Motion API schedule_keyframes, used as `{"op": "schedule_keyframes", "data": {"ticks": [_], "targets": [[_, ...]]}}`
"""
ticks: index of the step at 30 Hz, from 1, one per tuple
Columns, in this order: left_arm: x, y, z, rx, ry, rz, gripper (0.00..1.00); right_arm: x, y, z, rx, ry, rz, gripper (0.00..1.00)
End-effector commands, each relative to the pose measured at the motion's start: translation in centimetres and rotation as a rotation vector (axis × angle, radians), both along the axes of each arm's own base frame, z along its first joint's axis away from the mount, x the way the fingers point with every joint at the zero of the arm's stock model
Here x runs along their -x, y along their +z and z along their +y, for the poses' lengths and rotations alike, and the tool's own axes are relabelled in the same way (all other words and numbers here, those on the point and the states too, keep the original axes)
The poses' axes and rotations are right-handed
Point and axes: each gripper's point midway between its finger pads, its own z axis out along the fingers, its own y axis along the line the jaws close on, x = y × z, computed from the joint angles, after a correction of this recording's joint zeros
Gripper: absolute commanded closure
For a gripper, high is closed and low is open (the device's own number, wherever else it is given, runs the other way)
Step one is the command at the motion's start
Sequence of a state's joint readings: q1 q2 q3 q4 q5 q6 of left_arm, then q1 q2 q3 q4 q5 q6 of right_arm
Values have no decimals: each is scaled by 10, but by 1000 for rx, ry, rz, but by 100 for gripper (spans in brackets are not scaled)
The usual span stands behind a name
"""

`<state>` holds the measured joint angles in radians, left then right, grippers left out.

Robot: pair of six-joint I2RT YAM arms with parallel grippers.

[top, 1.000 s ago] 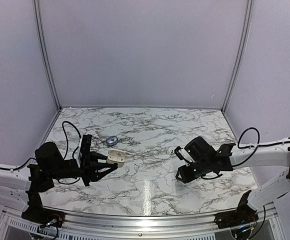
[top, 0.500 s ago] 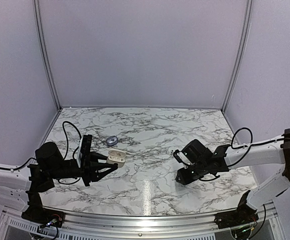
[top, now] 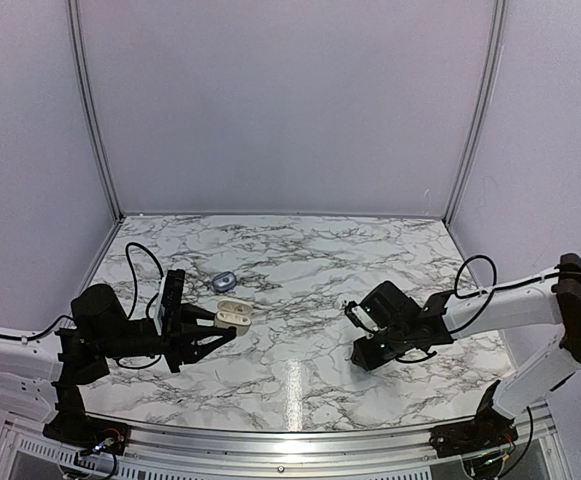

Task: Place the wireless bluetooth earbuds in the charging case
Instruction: Pick up the left earbud from the center of the board, then insert the left earbud into the left side groove of the charging case.

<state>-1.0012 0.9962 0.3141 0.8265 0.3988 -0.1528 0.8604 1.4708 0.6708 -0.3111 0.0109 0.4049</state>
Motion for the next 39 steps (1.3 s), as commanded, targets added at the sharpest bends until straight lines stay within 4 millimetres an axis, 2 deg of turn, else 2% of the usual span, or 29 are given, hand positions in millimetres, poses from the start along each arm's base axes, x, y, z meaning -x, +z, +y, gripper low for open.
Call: {"op": "schedule_keyframes", "data": {"ticks": [1, 11, 15, 19, 24, 30, 35, 39], "targets": [[-1, 10, 2, 39, 7, -29, 97, -6, 3, 7, 8, 25, -30, 78], [-1, 8, 4, 38, 15, -26, 97, -10, 7, 12, 15, 66, -46, 86], [0, 8, 5, 40, 13, -24, 97, -15, 21, 16, 3, 89, -86, 89], [3, 8, 6, 43, 5, -30, 98, -22, 44, 22, -17, 121, -151, 92], [7, 8, 6, 42, -19, -39, 98, -32, 93, 37, -55, 186, -296, 94], [12, 11, 6, 46, -43, -60, 98, -31, 179, 62, -103, 295, -531, 94], [19, 13, 7, 47, -76, -107, 97, -10, 244, 84, -131, 395, -710, 94], [27, 15, 9, 47, -107, -195, 97, 16, 282, 107, -172, 480, -805, 94]]}}
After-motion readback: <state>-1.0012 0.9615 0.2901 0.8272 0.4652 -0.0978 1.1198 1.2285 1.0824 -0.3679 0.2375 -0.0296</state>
